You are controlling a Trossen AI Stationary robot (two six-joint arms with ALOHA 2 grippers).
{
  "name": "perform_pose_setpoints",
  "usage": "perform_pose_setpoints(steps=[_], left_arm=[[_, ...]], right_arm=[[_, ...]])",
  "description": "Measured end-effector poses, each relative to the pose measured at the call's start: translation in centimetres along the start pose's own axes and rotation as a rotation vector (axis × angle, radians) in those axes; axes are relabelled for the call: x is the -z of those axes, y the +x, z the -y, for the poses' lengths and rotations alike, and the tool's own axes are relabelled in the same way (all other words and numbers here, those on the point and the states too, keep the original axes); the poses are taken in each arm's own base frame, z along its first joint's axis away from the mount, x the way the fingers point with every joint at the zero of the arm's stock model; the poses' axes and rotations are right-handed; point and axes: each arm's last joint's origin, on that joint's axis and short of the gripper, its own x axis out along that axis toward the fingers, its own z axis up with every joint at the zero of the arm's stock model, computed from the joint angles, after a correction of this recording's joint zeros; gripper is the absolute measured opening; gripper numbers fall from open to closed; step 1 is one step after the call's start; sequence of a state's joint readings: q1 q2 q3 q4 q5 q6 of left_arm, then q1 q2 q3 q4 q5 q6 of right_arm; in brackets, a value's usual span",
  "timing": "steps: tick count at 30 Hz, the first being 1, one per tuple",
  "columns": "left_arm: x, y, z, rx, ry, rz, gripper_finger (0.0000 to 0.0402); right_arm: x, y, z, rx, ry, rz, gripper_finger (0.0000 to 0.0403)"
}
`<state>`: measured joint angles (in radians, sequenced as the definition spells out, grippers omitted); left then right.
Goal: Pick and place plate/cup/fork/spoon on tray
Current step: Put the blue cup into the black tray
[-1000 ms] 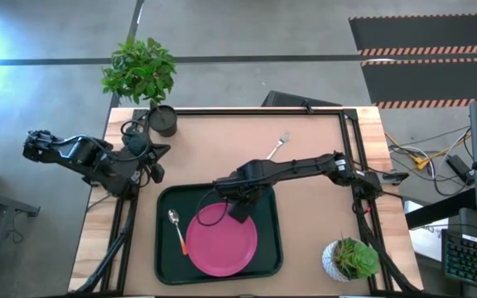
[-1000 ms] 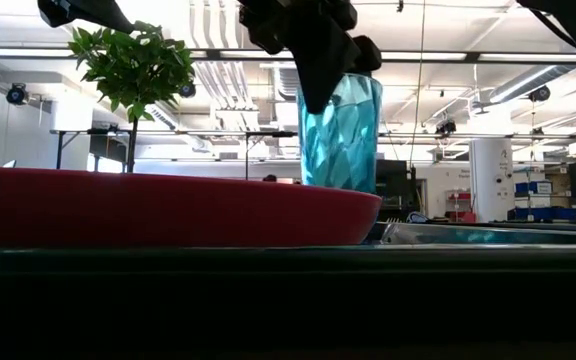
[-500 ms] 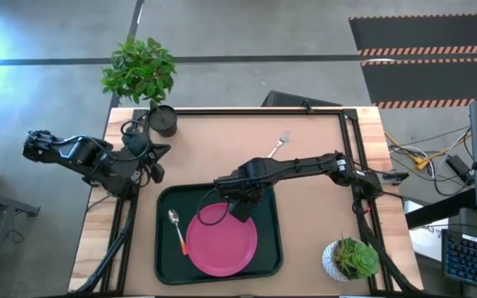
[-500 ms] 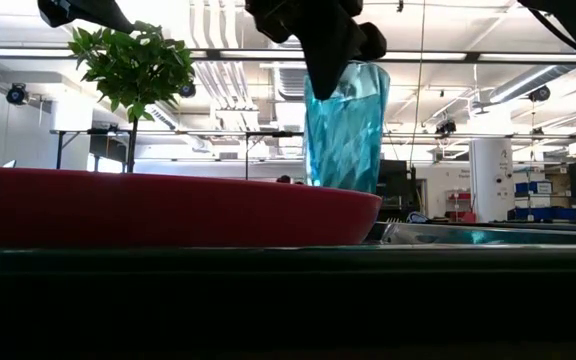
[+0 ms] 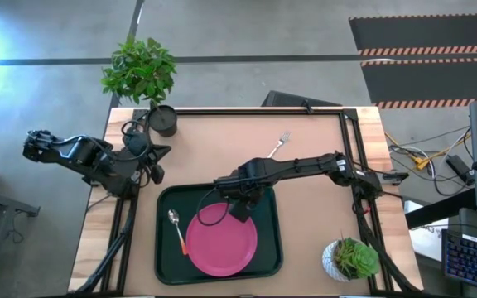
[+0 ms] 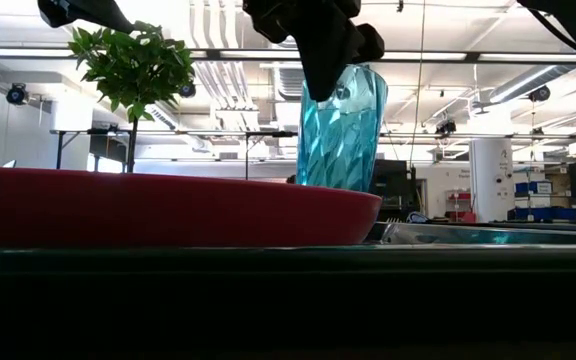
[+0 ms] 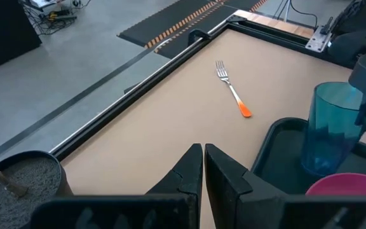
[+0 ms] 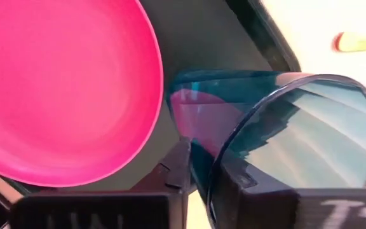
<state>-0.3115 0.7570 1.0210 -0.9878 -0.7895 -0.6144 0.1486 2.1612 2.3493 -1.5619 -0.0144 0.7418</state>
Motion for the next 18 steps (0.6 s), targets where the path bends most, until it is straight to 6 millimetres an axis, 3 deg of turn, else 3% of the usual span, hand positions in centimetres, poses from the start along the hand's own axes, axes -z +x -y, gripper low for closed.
perform_pose_setpoints(steps=[8, 18], left_arm=[[0.00, -0.02, -0.02, 0.001, 0.002, 0.000, 0.0000], [-0.01, -0.08, -0.09, 0.003, -0.001, 0.002, 0.0000]], right_arm=[[-0.04, 0.00, 0.08, 0.024, -0.007, 0.019, 0.0098], [-0.08, 0.00, 0.14, 0.042, -0.002, 0.035, 0.0097]])
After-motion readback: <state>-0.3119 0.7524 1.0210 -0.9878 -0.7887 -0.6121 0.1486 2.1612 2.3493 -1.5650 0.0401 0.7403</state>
